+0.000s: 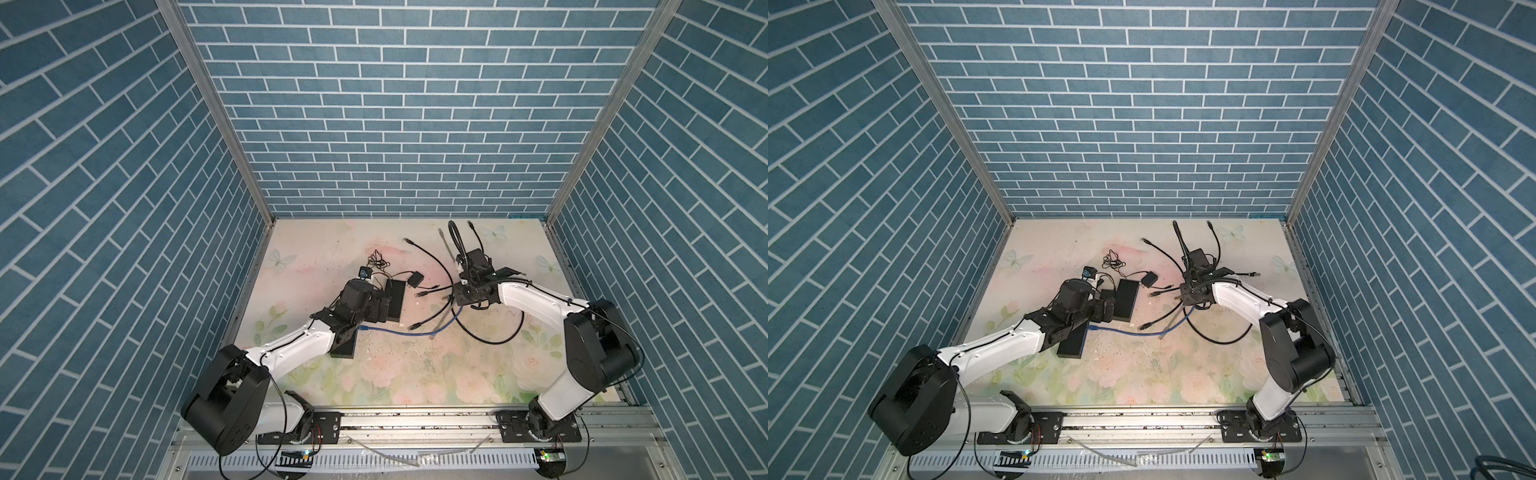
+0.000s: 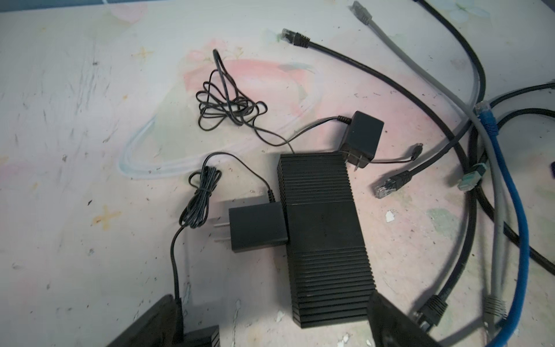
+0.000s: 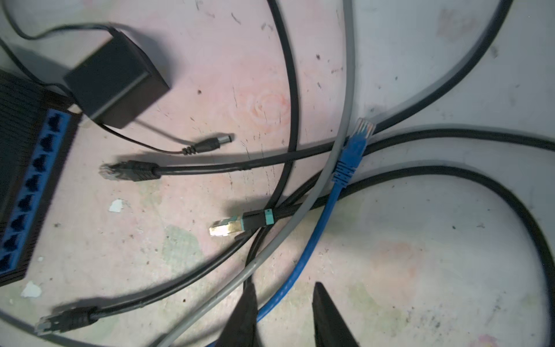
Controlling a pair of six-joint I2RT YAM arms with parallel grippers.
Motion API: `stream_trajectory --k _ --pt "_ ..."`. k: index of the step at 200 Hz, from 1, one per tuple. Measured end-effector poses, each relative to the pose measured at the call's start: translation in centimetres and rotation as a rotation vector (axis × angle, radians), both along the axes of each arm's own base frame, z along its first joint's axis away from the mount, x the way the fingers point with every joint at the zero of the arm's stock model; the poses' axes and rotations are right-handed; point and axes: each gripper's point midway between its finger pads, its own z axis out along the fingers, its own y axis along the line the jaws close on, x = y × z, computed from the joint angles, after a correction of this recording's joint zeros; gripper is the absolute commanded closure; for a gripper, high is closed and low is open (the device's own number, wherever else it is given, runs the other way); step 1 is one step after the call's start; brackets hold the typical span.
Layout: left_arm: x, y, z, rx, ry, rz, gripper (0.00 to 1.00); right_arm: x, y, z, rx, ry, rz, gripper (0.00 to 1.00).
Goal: Insert the plug into the switch port
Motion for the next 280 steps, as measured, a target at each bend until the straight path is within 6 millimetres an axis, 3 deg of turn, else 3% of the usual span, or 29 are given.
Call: stream_trajectory --k 27,65,96,161,280 --pt "0.5 -1.2 0.8 0.003 -0.066 -0.031 0.0 0.2 0.1 -1.5 0.026 0.043 -0.029 0.72" --pt "0.6 -3.3 1.8 0.018 -0.156 -0.095 0.0 0.8 0.6 -2.3 0.066 0.055 -0.044 0.74" --pt "1.0 -3.8 2.4 0.008 -0.219 -0.103 0.0 1.3 1.1 -2.6 0.083 0.056 -0.045 0.75" --pt "0.8 -5.5 1.9 0.034 -0.272 -0.164 0.0 1.7 1.5 -3.7 0.099 0.07 -0.056 0.78" --pt "0.3 -7.7 1.6 0.08 -0.319 -0.251 0.01 3.7 2.8 -2.5 0.211 0.005 -0.149 0.99"
